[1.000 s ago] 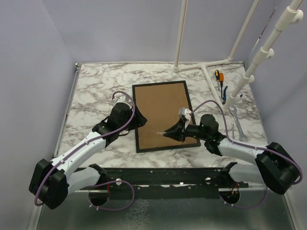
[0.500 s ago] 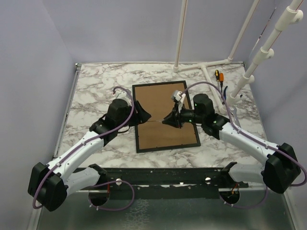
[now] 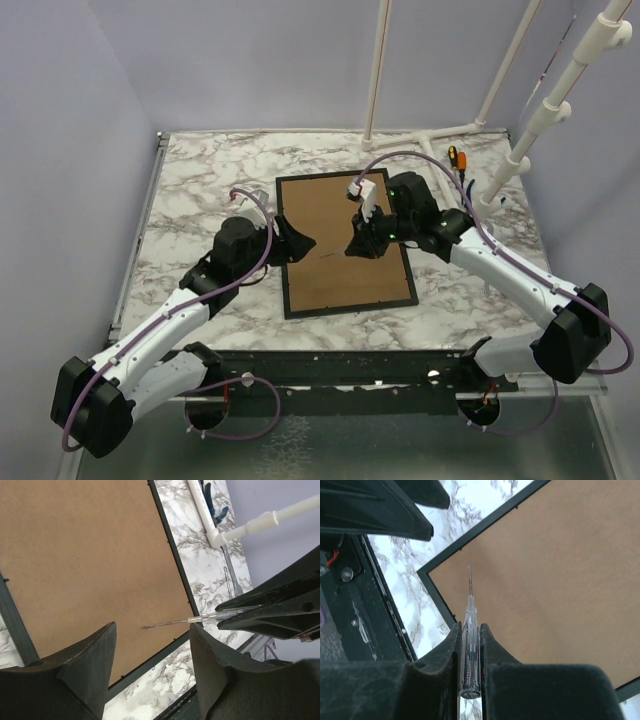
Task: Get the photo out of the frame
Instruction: Adjust the screwdriver.
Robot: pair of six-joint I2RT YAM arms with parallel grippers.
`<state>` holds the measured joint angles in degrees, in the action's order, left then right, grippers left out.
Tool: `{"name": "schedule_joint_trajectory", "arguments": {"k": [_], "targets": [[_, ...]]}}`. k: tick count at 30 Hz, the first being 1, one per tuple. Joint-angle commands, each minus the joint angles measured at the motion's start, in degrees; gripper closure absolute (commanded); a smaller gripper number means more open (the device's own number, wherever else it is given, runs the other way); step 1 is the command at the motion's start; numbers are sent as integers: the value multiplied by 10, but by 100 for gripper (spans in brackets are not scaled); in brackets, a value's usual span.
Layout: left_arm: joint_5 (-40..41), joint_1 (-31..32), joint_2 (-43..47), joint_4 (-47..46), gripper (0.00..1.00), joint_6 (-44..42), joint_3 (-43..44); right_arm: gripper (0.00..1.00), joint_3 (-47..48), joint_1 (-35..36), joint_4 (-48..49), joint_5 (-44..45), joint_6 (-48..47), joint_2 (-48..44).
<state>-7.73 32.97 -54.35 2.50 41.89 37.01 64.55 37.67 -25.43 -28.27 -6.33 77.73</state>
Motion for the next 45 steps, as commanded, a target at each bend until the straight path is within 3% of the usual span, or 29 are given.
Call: {"name": "schedule_joint_trajectory", "arguments": {"k": [1,4,11,17,23,27,30,37,45], "targets": [[-38,-1,16,-66,38,-10,-24,99,14,1,-62,6,-23,7],[-53,-1,23,-92,38,-18,-35,99,-18,1,-19,-17,-22,-11],[-88,0,57,-199,39,-30,-98,99,-168,1,202,-108,18,-84],[-129,3,43,-239,39,-45,-96,99,-240,0,298,-186,3,-120],[-191,39,5,-265,42,-47,-83,99,-245,1,312,-169,15,-137],[-195,66,14,-268,42,-53,-87,99,-241,0,315,-157,44,-141],[-196,76,17,-269,43,-55,-88,99,-236,-5,316,-195,59,-135],[-207,82,0,-269,50,-51,-85,99,-239,-20,318,-203,78,-152],[-208,90,15,-269,50,-54,-89,99,-224,-39,265,-235,69,-181]]}}
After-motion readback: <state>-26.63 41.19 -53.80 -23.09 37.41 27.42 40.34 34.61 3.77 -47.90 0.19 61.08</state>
